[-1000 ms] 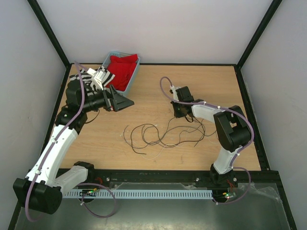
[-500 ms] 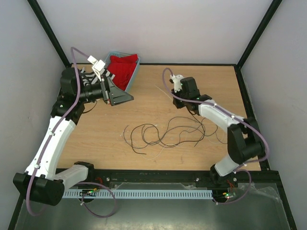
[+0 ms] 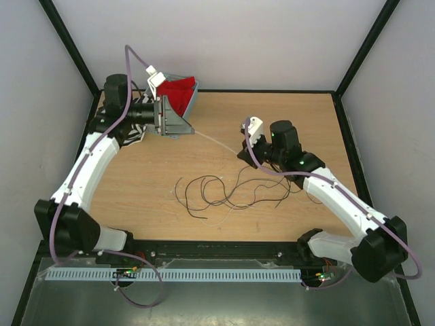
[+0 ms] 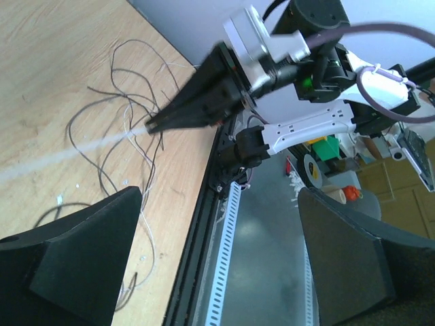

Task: Zip-tie the wires
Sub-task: Pick up the ribbon at the center of the board.

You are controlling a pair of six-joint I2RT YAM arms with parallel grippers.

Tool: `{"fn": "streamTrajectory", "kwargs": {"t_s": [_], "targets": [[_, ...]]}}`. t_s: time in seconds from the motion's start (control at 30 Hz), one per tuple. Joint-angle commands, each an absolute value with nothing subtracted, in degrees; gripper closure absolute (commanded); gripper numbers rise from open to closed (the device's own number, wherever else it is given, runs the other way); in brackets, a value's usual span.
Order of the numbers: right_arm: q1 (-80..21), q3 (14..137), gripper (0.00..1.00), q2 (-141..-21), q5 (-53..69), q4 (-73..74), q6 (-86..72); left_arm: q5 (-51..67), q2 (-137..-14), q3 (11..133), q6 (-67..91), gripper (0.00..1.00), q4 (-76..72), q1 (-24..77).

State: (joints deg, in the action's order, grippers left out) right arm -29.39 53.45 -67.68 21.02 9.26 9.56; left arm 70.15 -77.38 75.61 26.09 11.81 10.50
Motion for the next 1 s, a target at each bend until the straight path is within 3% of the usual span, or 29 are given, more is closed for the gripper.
{"fn": "streamTrajectory", "kwargs": {"t_s": [0.0,0.13,0.67,0.97], "targets": [[-30.93,52.70,1.00,-63.68,26.52,12.72,13.99,77.15,-81.75,82.86,20.90,0.01,10.88,12.26],[-31.55,53.05,1.00,-61.56,29.65,14.06,14.16,77.78,-85.85,85.47,19.14,0.12,11.02,13.97],[-36.56,54.09,1.00,-59.69,28.78,14.95,14.71,78.46,-96.38,86.58,12.56,0.14,20.38,23.26],[-36.61,53.99,1.00,-56.64,27.22,14.88,15.25,78.08,-96.28,81.09,11.94,0.23,20.80,26.50]]}}
